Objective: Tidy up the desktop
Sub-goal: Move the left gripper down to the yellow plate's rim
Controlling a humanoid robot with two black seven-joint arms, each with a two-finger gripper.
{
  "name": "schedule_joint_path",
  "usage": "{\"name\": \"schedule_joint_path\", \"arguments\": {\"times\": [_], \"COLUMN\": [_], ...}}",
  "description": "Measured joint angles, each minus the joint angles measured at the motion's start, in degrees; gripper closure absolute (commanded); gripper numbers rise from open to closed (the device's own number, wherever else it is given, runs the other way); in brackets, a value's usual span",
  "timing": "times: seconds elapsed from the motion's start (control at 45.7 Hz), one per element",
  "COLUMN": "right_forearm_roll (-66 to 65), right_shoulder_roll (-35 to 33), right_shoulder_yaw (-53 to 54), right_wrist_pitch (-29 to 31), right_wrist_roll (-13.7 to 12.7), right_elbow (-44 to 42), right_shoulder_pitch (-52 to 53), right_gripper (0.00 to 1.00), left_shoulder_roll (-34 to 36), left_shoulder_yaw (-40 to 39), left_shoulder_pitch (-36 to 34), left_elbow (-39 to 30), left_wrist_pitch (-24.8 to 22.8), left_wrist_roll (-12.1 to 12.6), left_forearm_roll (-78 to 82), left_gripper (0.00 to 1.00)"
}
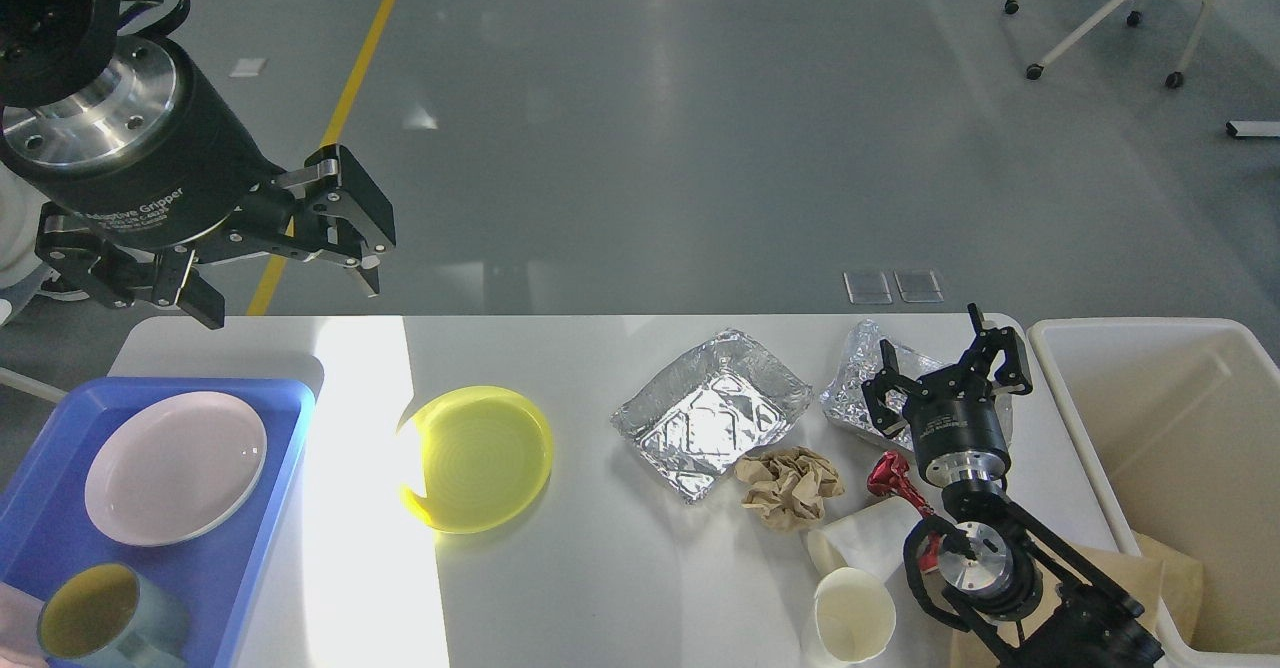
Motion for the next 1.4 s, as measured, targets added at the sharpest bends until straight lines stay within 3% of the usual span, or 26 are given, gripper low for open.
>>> {"name": "schedule_joint_path", "arguments": {"times": [0.219,0.328,0.459,0.481,0.656,1.049,1.399], "right_forearm_roll": [0.0,0.0,0.0,0.0,0.0,0.0,0.0], "right_shoulder_roll": [0.0,0.0,0.0,0.0,0.0,0.0,0.0], "right_shoulder_yaw": [0.0,0.0,0.0,0.0,0.0,0.0,0.0], "right_wrist_pitch": [0.0,0.0,0.0,0.0,0.0,0.0,0.0], "right_wrist_roll": [0.0,0.0,0.0,0.0,0.0,0.0,0.0], "right_elbow": [0.0,0.0,0.0,0.0,0.0,0.0,0.0], "right_shoulder_pitch": [0.0,0.0,0.0,0.0,0.0,0.0,0.0], "right_gripper": [0.00,0.00,0.00,0.00,0.00,0.00,0.00], "left_shoulder_roll": [2.9,3.8,3.9,3.9,3.6,5.6,5.4], "left_shoulder_yaw": [-1.5,-3.6,-5.3,-6.7,-10.8,-22.1,-26.7], "left_shoulder_pitch": [14.9,24.0,34.2,38.0,49.5,73.3,82.9], "left_elbow": [5.3,9.0,11.7,12.5,18.0,37.3,49.3], "left_wrist_pitch": [3.0,6.8,16.8,21.7,32.2,35.5,37.9], "left_wrist_roll": [-0.7,-0.6,-0.4,-0.3,0.2,0.2,0.1], "left_forearm_roll": [0.1,-0.1,-1.3,-1.4,-0.3,12.4,16.9], "left_gripper": [0.04,0.04,0.04,0.04,0.03,0.04,0.04]}}
